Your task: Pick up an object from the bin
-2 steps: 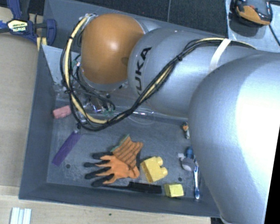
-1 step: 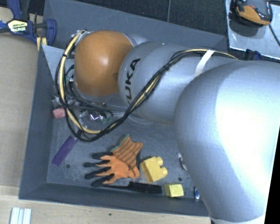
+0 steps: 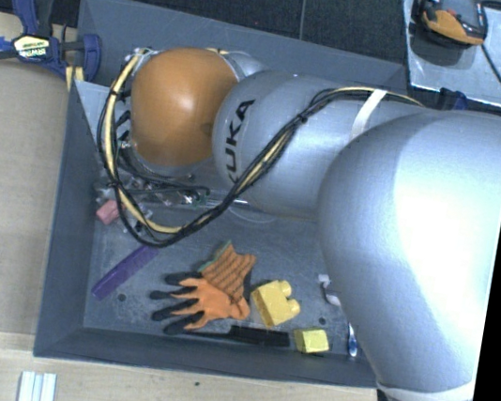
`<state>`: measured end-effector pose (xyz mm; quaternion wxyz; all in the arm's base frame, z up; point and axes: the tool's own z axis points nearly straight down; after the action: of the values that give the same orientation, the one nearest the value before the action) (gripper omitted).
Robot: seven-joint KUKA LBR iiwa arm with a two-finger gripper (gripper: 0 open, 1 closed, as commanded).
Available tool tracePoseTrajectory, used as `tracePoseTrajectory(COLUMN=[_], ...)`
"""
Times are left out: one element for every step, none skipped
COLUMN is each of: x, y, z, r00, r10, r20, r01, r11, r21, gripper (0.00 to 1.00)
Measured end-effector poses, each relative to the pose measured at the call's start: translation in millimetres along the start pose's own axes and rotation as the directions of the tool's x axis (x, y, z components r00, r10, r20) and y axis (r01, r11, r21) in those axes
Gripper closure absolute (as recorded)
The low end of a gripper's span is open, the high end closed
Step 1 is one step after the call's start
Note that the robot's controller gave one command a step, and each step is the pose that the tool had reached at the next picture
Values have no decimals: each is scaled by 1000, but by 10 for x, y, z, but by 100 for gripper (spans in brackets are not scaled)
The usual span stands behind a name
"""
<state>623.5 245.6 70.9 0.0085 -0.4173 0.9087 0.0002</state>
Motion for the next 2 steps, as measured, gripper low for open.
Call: tracePoseTrajectory(x=[2,5], y=[0,4], z=[2,-136], r00=[1000,1000], r10=[1,3], r20=[-1,-1], r01=[-1,-3], r11=[1000,1000], r21=[0,-2], gripper=[100,100])
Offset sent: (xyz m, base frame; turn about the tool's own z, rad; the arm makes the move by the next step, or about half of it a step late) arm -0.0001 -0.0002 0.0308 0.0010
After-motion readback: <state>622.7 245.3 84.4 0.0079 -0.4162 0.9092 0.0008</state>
